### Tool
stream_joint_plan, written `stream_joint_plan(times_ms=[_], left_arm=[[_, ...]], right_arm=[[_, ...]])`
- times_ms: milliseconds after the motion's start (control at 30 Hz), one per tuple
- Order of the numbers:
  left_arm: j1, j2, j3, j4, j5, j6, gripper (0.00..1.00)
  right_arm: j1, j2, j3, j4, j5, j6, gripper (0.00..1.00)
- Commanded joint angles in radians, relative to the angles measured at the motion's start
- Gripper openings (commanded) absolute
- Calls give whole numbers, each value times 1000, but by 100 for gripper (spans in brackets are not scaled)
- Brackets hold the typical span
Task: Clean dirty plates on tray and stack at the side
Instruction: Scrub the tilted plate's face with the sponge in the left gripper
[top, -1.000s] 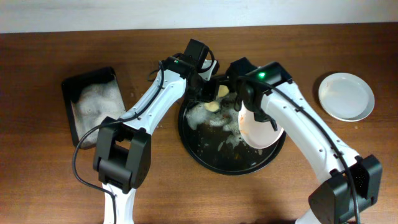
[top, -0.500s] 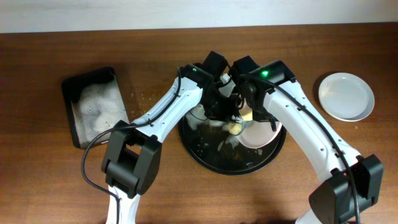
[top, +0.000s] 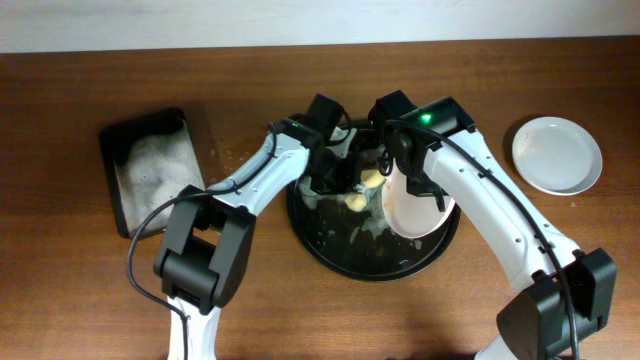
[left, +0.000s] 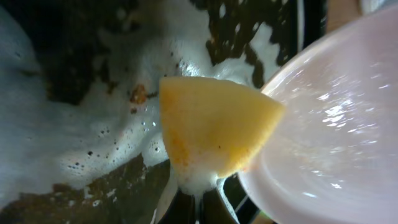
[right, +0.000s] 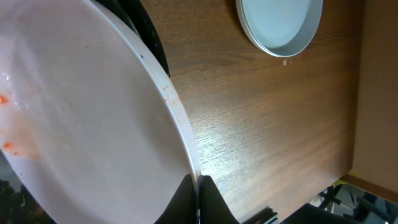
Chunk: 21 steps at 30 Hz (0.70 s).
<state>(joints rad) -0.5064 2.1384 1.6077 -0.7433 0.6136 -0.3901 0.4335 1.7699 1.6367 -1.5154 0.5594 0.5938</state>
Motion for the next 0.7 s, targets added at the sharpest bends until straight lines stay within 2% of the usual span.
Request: stream_joint_plan(times_ms=[0,267,367,600,667], left_arm=[[-16,-67,8,-1,165,26,0],[-50,-91,8,-83,255,47,0],[-79,-91,1,-115,163,48,0],[-145,-91,-89,-72,148,23,0],[-141,-91,-89,-48,99,2,0]], right_arm=[[-2,-13,18,2,46,6,4],[-2,-13,18,16,82,6,4],[-2,-13,18,24,81,6,4],[-2,-13,18,23,82,5,4],[-1,-13,18,23,83,-13,4]])
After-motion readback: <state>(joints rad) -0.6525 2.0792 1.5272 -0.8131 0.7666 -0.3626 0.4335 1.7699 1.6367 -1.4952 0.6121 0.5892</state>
